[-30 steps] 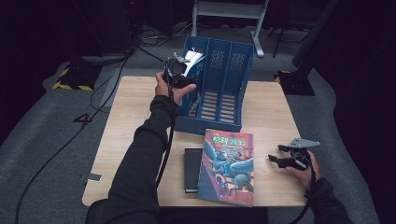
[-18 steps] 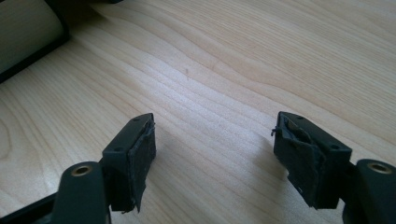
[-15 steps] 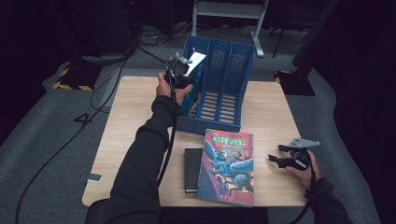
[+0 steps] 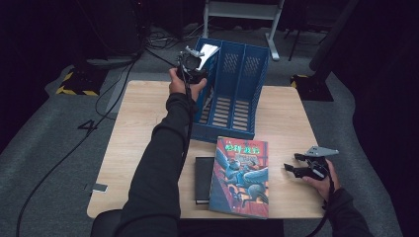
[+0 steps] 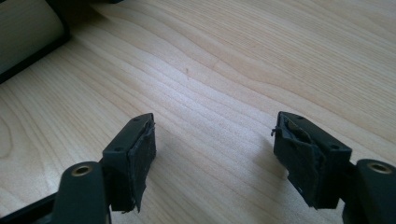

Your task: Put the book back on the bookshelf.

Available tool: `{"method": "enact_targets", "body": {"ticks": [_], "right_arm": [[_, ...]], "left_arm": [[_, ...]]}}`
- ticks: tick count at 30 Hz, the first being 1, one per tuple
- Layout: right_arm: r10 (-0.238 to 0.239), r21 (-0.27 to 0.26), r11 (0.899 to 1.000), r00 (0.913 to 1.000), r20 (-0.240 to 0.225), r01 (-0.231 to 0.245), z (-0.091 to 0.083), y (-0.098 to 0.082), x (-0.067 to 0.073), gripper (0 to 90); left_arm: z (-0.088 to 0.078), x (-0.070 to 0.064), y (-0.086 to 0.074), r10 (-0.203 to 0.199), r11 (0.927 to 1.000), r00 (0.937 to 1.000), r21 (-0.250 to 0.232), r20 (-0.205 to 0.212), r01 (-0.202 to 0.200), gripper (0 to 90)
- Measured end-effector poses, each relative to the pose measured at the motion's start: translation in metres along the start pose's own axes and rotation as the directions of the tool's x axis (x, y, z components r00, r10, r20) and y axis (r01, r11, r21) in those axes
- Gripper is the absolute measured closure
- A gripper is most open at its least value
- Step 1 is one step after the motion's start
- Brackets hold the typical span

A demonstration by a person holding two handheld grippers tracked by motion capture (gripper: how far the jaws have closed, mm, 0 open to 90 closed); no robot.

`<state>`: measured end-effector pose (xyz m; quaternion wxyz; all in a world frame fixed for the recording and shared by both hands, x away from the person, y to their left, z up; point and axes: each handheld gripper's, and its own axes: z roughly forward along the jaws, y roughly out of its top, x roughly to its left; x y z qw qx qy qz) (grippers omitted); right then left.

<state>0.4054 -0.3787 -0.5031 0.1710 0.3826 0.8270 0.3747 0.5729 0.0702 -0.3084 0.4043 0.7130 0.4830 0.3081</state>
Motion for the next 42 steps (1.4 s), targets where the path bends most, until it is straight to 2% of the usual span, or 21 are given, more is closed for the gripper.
{"method": "enact_targets", "body": {"ticks": [4, 6, 12, 15, 20, 23, 30, 33, 35, 36, 39, 42], "right_arm": [[-0.004, 0.0, 1.0, 1.0, -0.001, 0.004, 0.0, 0.0, 0.0, 30.1], [-0.005, -0.001, 1.0, 1.0, -0.001, 0.005, 0.0, 0.0, 0.0, 30.1], [0.002, -0.003, 1.0, 1.0, -0.002, -0.002, 0.0, 0.0, 0.0, 30.1], [-0.001, -0.002, 1.0, 1.0, 0.0, 0.001, 0.0, 0.0, 0.0, 30.1], [-0.001, -0.001, 1.0, 1.0, 0.0, 0.001, 0.0, 0.0, 0.0, 30.1], [-0.001, -0.002, 1.0, 1.0, -0.001, 0.001, 0.0, -0.001, 0.0, 30.1], [-0.001, -0.002, 1.0, 1.0, 0.003, 0.001, 0.0, 0.0, 0.0, 30.0], [-0.001, -0.002, 1.0, 1.0, 0.003, 0.001, 0.0, 0.0, 0.0, 30.0], [0.0, -0.002, 1.0, 1.0, 0.004, 0.0, 0.0, 0.0, 0.0, 30.0], [0.001, -0.001, 1.0, 1.0, 0.006, -0.001, 0.0, 0.0, 0.001, 30.0], [0.0, 0.0, 1.0, 1.0, 0.008, 0.0, 0.0, 0.0, 0.001, 29.8], [0.001, -0.002, 1.0, 1.0, 0.007, -0.001, 0.0, 0.0, 0.001, 29.9]], "left_arm": [[0.011, 0.0, -0.01, -0.023, 0.9997, 0.9997, 0.01, -0.013, 0.023, 60.4], [0.011, 0.0, -0.011, -0.051, 0.9986, 0.9986, -0.015, -0.017, 0.051, 60.2], [0.011, -0.004, -0.011, -0.052, 0.9986, 0.998, -0.01, -0.036, 0.052, 58.9], [0.01, -0.002, -0.012, -0.049, 0.9988, 0.9985, -0.004, -0.026, 0.049, 57.6], [0.003, 0.003, -0.011, -0.028, 0.9996, 0.9991, -0.004, -0.031, 0.028, 49.2], [-0.002, 0.008, -0.011, -0.034, 0.9994, 0.9994, 0.004, 0.001, 0.034, 41.8], [-0.02, 0.016, -0.015, 0.001, 0.9999, 0.9991, -0.016, 0.043, -0.001, 35.2], [-0.03, 0.02, -0.021, 0.03, 0.9993, 0.9964, -0.026, 0.079, -0.028, 34.5], [-0.033, 0.02, -0.021, 0.04, 0.9989, 0.9955, -0.025, 0.086, -0.038, 33.3], [-0.04, 0.023, -0.023, 0.061, 0.9975, 0.9936, -0.041, 0.095, -0.057, 33.0], [-0.052, 0.027, -0.027, 0.064, 0.9961, 0.9901, -0.068, 0.125, -0.056, 32.3], [-0.063, 0.032, -0.032, 0.092, 0.9939, 0.9863, -0.074, 0.137, -0.082, 31.4]]}}
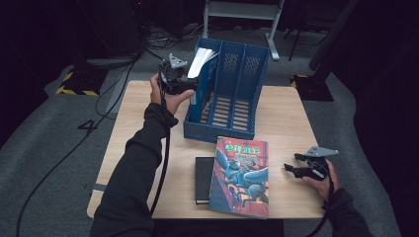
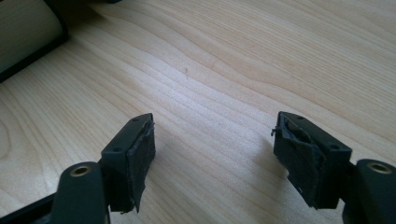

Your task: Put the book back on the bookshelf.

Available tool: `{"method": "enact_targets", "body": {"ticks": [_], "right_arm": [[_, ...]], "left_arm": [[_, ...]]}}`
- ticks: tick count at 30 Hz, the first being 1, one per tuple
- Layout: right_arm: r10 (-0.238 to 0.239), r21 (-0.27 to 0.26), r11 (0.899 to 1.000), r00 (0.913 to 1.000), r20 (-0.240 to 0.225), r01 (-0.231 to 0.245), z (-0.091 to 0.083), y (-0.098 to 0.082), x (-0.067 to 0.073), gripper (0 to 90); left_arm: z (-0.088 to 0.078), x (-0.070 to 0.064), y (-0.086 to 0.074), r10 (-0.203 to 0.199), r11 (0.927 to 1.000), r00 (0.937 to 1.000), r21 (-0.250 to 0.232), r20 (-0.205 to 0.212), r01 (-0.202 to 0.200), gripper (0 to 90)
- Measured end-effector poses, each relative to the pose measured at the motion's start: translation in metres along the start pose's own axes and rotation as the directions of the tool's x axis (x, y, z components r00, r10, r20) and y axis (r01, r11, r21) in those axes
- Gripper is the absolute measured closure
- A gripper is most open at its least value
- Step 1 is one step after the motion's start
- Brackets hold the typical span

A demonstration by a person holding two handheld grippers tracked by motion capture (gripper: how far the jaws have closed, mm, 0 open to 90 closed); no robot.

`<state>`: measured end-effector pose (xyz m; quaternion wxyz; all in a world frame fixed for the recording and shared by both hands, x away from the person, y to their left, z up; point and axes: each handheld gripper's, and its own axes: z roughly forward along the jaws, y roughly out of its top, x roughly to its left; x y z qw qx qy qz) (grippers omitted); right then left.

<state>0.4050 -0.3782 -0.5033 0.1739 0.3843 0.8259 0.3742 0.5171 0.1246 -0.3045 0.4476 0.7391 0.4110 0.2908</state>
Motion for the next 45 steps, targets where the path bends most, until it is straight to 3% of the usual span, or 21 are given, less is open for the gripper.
{"method": "enact_targets", "body": {"ticks": [4, 13, 17, 22, 25, 27, 30, 31, 34, 36, 38, 40, 45], "right_arm": [[0.0, 0.001, 1.0, 1.0, 0.002, 0.0, 0.0, 0.0, 0.0, 29.9], [0.0, 0.001, 1.0, 1.0, 0.004, 0.0, 0.0, 0.0, 0.0, 29.7], [0.001, 0.001, 1.0, 1.0, 0.006, -0.001, 0.0, 0.0, 0.0, 29.6], [0.0, 0.002, 1.0, 1.0, 0.007, 0.0, 0.0, 0.0, 0.0, 29.6], [0.0, 0.002, 1.0, 1.0, 0.007, 0.0, 0.0, 0.0, 0.001, 29.6], [0.0, 0.003, 1.0, 1.0, 0.008, 0.0, 0.0, 0.0, 0.001, 29.4], [0.001, 0.003, 1.0, 1.0, 0.009, -0.001, 0.0, 0.0, 0.001, 29.3], [0.001, 0.003, 1.0, 1.0, 0.009, -0.001, 0.0, 0.0, 0.001, 29.3], [0.001, 0.004, 1.0, 0.9999, 0.01, -0.001, 0.0, 0.0, 0.001, 29.2], [0.002, 0.005, 1.0, 0.9999, 0.012, -0.002, 0.0, 0.001, 0.001, 28.9], [0.003, 0.006, 1.0, 0.9999, 0.013, -0.003, 0.0, 0.001, 0.001, 28.7], [0.005, 0.007, 1.0, 0.9999, 0.015, -0.005, 0.0, 0.001, 0.001, 28.5], [0.007, 0.009, 1.0, 0.9998, 0.017, -0.007, 0.0, 0.001, 0.001, 28.2]], "left_arm": [[-0.013, 0.004, -0.01, 0.005, 1.0, 0.9996, -0.009, 0.028, -0.005, 30.8], [-0.027, 0.004, -0.03, 0.048, 0.9988, 0.9979, 0.003, 0.043, -0.048, 28.6], [-0.035, 0.0, -0.045, 0.077, 0.9969, 0.9946, 0.013, 0.069, -0.078, 27.8], [-0.04, -0.006, -0.062, 0.126, 0.9904, 0.99, 0.05, 0.064, -0.129, 27.2], [-0.044, -0.01, -0.078, 0.145, 0.9864, 0.9845, 0.064, 0.099, -0.152, 27.5], [-0.045, -0.013, -0.089, 0.175, 0.9782, 0.9778, 0.092, 0.115, -0.186, 27.1], [-0.045, -0.02, -0.112, 0.228, 0.9589, 0.9642, 0.141, 0.136, -0.246, 25.9], [-0.045, -0.02, -0.112, 0.228, 0.9589, 0.9642, 0.141, 0.136, -0.246, 25.6], [-0.046, -0.025, -0.131, 0.249, 0.9434, 0.9505, 0.175, 0.186, -0.281, 25.4], [-0.046, -0.027, -0.14, 0.248, 0.9388, 0.9427, 0.185, 0.223, -0.291, 25.2], [-0.046, -0.029, -0.148, 0.266, 0.9287, 0.9359, 0.199, 0.231, -0.313, 25.0], [-0.046, -0.03, -0.154, 0.264, 0.9242, 0.9332, 0.213, 0.244, -0.317, 24.8], [-0.043, -0.033, -0.174, 0.243, 0.9139, 0.933, 0.26, 0.266, -0.312, 24.9]]}}
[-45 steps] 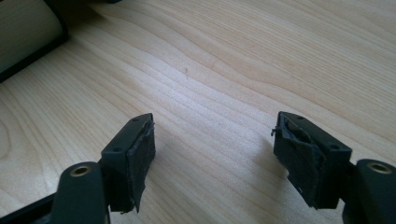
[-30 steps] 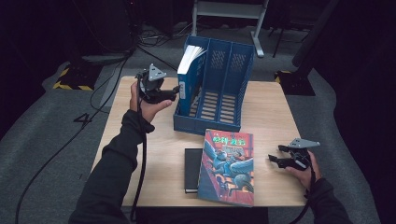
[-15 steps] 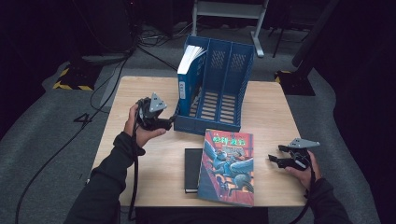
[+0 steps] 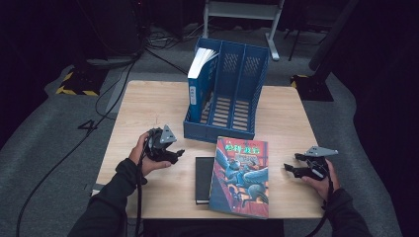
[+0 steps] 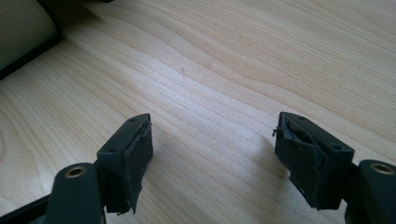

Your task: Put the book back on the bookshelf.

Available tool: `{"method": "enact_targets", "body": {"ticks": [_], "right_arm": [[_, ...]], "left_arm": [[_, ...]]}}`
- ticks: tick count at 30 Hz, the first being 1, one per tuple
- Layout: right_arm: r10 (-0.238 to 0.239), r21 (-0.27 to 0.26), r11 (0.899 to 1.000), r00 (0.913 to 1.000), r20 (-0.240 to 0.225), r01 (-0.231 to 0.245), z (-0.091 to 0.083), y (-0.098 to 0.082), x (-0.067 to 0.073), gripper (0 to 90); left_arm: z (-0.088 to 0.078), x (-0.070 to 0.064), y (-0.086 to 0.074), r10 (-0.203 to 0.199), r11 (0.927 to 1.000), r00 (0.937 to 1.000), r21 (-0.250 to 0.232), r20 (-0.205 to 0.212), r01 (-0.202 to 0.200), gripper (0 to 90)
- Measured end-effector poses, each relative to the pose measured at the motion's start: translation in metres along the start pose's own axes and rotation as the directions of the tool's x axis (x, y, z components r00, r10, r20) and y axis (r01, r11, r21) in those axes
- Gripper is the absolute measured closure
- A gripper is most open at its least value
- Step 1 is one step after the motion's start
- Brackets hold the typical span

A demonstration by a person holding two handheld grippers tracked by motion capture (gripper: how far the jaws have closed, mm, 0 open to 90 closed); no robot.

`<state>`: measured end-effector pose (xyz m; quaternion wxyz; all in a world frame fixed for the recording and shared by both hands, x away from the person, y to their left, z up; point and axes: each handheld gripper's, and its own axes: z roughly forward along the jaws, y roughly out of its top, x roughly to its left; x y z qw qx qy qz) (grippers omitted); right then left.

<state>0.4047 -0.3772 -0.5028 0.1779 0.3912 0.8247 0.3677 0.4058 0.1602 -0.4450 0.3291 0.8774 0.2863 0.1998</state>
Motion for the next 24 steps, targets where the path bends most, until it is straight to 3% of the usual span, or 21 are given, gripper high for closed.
{"method": "enact_targets", "body": {"ticks": [5, 11, 15, 16, 18, 20, 24], "right_arm": [[0.002, 0.004, 1.0, 1.0, 0.002, -0.002, 0.0, 0.0, 0.0, 28.1], [0.011, 0.018, 1.0, 0.9999, 0.007, -0.011, -0.001, 0.001, 0.002, 27.5], [0.014, 0.029, 0.999, 0.9999, 0.009, -0.014, -0.001, 0.002, 0.003, 25.2], [0.012, 0.038, 0.999, 0.9999, 0.006, -0.013, -0.001, 0.003, 0.004, 24.6], [0.011, 0.044, 0.999, 0.9999, 0.001, -0.011, -0.001, 0.004, 0.004, 24.4], [0.023, 0.048, 0.999, 0.9997, -0.008, -0.022, -0.002, 0.004, 0.004, 24.5], [0.012, 0.041, 0.999, 0.9995, -0.031, -0.011, -0.007, 0.009, 0.008, 25.8]], "left_arm": [[0.008, -0.009, -0.015, -0.006, 0.9987, 0.9999, 0.05, 0.014, 0.006, 25.2], [0.012, -0.02, -0.031, -0.001, 0.9986, 0.9953, 0.053, 0.097, -0.005, 23.5], [0.012, -0.027, -0.036, 0.007, 0.998, 0.9939, 0.061, 0.11, -0.014, 23.6], [0.012, -0.03, -0.039, -0.006, 0.9985, 0.9904, 0.055, 0.138, -0.001, 23.6], [0.011, -0.032, -0.041, -0.008, 0.9986, 0.9889, 0.053, 0.149, 0.0, 23.2], [0.012, -0.036, -0.046, -0.019, 0.9983, 0.9831, 0.059, 0.182, 0.008, 23.0], [0.015, -0.04, -0.049, -0.006, 0.9978, 0.9836, 0.066, 0.18, -0.006, 21.8]]}}
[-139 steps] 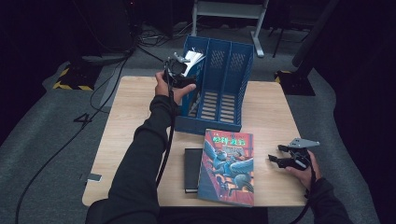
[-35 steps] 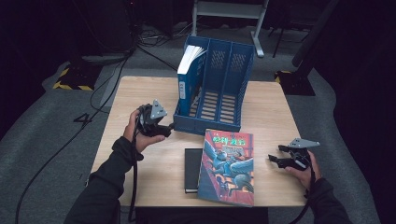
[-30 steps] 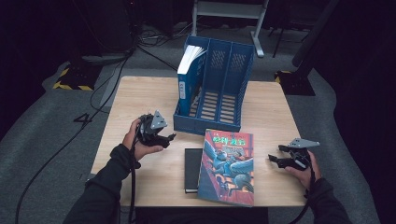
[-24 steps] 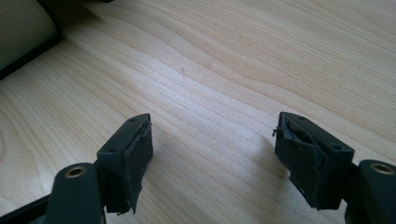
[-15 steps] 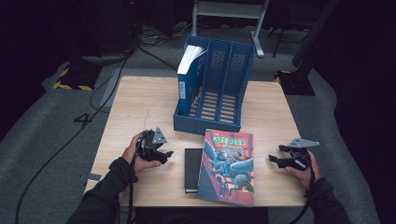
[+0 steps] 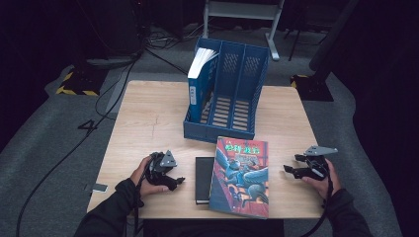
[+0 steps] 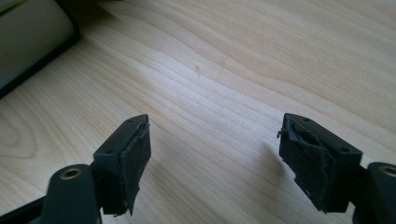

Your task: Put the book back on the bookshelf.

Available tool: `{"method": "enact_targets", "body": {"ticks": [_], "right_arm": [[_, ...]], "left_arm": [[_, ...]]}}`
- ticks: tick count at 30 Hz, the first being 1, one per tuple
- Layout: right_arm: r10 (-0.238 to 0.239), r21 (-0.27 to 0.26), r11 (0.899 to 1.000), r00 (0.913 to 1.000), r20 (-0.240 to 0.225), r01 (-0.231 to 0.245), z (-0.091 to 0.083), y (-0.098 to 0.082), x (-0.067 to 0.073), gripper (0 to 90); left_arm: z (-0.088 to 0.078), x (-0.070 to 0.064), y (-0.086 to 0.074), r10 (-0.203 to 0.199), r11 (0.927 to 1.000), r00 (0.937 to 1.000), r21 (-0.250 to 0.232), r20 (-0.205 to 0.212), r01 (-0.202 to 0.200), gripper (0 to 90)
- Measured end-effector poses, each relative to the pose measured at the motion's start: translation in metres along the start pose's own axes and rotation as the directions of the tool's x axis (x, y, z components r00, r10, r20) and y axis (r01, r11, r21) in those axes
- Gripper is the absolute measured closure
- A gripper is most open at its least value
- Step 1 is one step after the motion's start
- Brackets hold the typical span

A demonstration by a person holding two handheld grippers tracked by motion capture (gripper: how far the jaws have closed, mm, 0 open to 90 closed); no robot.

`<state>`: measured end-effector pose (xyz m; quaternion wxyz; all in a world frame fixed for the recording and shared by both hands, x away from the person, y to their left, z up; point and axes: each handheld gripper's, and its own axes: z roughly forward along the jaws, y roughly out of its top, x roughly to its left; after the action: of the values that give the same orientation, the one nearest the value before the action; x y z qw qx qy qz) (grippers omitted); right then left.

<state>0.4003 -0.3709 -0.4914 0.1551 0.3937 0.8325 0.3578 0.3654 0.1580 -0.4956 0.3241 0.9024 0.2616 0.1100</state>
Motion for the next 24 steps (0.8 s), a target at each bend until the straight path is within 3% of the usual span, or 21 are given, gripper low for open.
{"method": "enact_targets", "body": {"ticks": [5, 8, 11, 13, 15, 19, 22, 24], "right_arm": [[-0.011, -0.014, 1.0, 0.9995, -0.029, 0.011, -0.007, 0.006, 0.008, 25.8], [-0.022, -0.034, 0.999, 0.9956, -0.091, 0.019, -0.019, 0.013, 0.021, 24.9], [-0.041, -0.047, 0.998, 0.9825, -0.182, 0.033, -0.029, 0.02, 0.032, 22.0], [-0.059, -0.043, 0.998, 0.978, -0.2, 0.051, -0.033, 0.025, 0.039, 21.9], [-0.083, -0.039, 0.996, 0.9658, -0.246, 0.076, -0.037, 0.03, 0.05, 21.2], [-0.126, -0.034, 0.992, 0.9508, -0.283, 0.122, -0.04, 0.039, 0.068, 21.3], [-0.132, -0.033, 0.991, 0.9409, -0.312, 0.128, -0.041, 0.043, 0.076, 21.4], [-0.135, -0.03, 0.991, 0.9394, -0.315, 0.132, -0.042, 0.045, 0.08, 21.4]], "left_arm": [[0.003, -0.001, -0.001, 0.001, 0.9997, 0.9995, -0.025, 0.031, 0.0, 21.1], [0.006, 0.001, -0.002, -0.008, 0.9992, 0.9989, -0.038, 0.047, 0.009, 18.2], [0.009, 0.003, -0.001, 0.001, 0.9989, 0.9983, -0.046, 0.059, 0.002, 13.9], [0.011, 0.004, 0.0, 0.006, 0.9984, 0.9979, -0.056, 0.064, -0.002, 12.7], [0.012, 0.005, 0.001, 0.013, 0.9983, 0.9974, -0.058, 0.071, -0.008, 12.1], [0.013, 0.006, 0.001, 0.019, 0.9983, 0.9969, -0.056, 0.077, -0.015, 12.0], [0.013, 0.006, 0.001, 0.019, 0.9983, 0.9968, -0.057, 0.077, -0.015, 12.0], [0.013, 0.006, 0.001, 0.02, 0.9983, 0.9968, -0.057, 0.077, -0.015, 12.0]]}}
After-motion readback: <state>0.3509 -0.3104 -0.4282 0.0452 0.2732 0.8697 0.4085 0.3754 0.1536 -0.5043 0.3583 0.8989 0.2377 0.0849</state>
